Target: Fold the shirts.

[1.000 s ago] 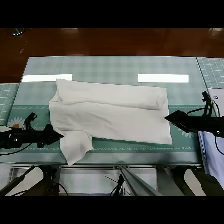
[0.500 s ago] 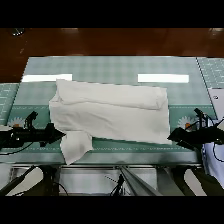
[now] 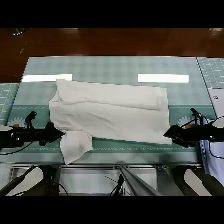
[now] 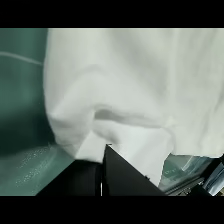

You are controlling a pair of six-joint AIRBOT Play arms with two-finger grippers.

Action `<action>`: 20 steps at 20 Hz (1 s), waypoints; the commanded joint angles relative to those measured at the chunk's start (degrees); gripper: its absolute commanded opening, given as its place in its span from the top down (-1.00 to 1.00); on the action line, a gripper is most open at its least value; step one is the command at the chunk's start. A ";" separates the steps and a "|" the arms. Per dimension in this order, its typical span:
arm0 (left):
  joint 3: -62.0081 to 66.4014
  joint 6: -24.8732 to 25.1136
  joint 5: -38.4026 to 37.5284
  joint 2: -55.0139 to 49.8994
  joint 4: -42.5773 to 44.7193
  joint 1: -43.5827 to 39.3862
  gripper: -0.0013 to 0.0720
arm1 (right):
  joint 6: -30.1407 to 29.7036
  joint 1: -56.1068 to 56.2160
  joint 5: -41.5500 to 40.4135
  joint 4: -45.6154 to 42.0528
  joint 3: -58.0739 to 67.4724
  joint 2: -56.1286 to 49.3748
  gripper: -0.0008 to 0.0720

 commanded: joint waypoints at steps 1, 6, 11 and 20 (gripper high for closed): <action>-0.04 -0.02 0.76 0.04 0.00 -0.04 0.90 | -2.78 0.02 -2.29 3.04 -0.07 -4.35 -0.72; 2.03 -0.17 -0.61 0.04 -0.37 0.13 0.90 | -10.78 0.00 -2.80 11.23 1.51 -7.96 0.87; 14.14 -0.35 -6.16 0.04 -7.50 -0.15 0.90 | -9.14 0.00 -1.36 10.67 12.94 -8.20 0.88; 43.01 -10.08 2.34 -19.61 -8.26 -16.11 0.90 | -11.43 0.90 -1.88 21.55 32.20 -24.22 0.88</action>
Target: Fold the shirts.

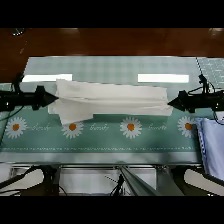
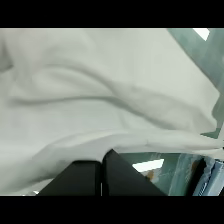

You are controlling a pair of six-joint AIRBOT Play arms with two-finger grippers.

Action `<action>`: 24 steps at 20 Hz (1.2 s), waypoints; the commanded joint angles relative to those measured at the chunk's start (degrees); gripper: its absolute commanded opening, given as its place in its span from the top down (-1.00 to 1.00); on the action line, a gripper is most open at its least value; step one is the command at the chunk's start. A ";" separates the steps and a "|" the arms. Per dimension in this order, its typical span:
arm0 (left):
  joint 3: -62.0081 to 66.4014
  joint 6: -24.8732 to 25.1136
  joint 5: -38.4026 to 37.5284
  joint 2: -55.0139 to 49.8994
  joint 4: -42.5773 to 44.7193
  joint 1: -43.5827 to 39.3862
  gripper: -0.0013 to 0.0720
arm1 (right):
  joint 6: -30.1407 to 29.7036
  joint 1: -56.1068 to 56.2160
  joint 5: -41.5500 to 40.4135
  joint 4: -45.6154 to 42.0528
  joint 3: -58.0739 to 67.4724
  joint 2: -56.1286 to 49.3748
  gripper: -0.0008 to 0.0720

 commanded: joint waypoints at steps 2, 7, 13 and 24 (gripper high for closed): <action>19.23 -6.45 0.35 -15.52 1.01 -6.64 0.90 | -0.90 2.12 -1.79 3.37 8.92 -9.14 0.88; 34.29 -11.98 -6.51 -27.26 5.90 -6.10 0.90 | 0.50 3.06 -2.60 3.28 16.70 -17.03 0.88; 37.81 -13.77 -12.61 -30.53 12.44 -2.36 -0.95 | 0.20 0.22 -0.68 2.60 18.60 -18.95 -0.74; 2.21 -10.45 17.18 5.64 17.88 1.57 -0.95 | 0.37 -2.58 0.04 -4.83 12.13 -17.31 -0.74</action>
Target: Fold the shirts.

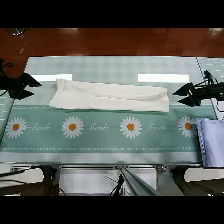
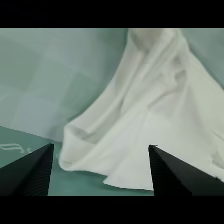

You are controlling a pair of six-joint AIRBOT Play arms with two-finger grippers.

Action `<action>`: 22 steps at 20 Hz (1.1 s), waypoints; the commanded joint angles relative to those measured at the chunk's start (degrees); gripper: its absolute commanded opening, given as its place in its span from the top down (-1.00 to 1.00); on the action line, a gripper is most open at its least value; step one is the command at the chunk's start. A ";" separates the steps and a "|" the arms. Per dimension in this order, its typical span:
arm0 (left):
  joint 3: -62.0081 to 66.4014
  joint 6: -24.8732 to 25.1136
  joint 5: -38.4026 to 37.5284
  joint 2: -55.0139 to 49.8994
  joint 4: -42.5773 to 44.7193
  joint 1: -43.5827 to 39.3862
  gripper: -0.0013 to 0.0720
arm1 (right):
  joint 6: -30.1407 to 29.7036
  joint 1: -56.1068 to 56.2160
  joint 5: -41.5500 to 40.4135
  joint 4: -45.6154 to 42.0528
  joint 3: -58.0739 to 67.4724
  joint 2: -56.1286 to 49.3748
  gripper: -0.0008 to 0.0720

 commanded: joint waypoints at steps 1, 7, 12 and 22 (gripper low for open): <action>-18.12 4.68 16.63 15.26 -6.60 -4.39 -0.95 | -0.57 3.98 -4.26 -1.16 -2.80 -0.24 -0.74; -23.02 5.03 12.76 18.51 -8.28 -20.06 -0.95 | 0.02 11.17 -8.41 1.46 -2.80 -4.28 -0.71; -21.79 5.03 12.92 15.54 -8.28 -28.70 0.66 | -0.90 10.45 -3.65 0.55 0.33 -2.64 0.88; 2.93 6.10 15.04 -6.47 -11.26 -53.88 0.90 | -1.44 4.13 8.48 -6.49 -9.77 36.00 0.88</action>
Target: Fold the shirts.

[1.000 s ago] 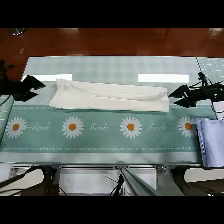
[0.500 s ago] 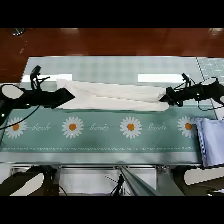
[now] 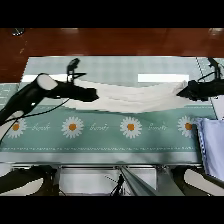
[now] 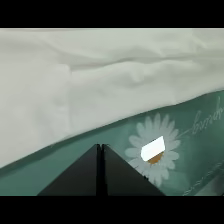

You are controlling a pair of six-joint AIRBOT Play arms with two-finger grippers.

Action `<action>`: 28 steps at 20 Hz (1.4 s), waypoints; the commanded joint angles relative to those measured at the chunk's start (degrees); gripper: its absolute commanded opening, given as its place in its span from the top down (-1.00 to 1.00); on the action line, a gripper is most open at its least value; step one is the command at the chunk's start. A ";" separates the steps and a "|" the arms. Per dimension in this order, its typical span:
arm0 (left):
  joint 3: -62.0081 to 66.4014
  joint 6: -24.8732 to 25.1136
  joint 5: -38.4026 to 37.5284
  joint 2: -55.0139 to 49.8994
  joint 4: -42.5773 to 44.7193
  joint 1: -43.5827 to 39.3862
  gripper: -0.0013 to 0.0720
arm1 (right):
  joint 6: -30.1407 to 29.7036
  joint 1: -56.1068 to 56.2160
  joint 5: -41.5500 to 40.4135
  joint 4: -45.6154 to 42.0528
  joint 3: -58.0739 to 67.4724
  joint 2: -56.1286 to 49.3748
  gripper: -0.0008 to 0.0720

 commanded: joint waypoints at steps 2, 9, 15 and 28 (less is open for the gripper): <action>18.18 -5.60 -2.14 -17.27 1.14 -12.39 0.90 | 2.51 -0.52 4.44 -1.27 -8.11 19.78 0.88; 37.75 -13.79 -8.37 -35.98 -0.24 -27.15 0.90 | 6.45 -0.50 6.16 3.65 -9.86 30.88 0.88; 39.85 -13.57 -13.88 -34.95 -1.81 -25.94 0.90 | 6.32 0.02 5.64 4.00 -9.86 30.86 0.88; 9.53 -8.13 -16.33 20.59 13.07 21.29 0.90 | 14.43 42.93 -17.68 4.59 6.25 0.59 0.88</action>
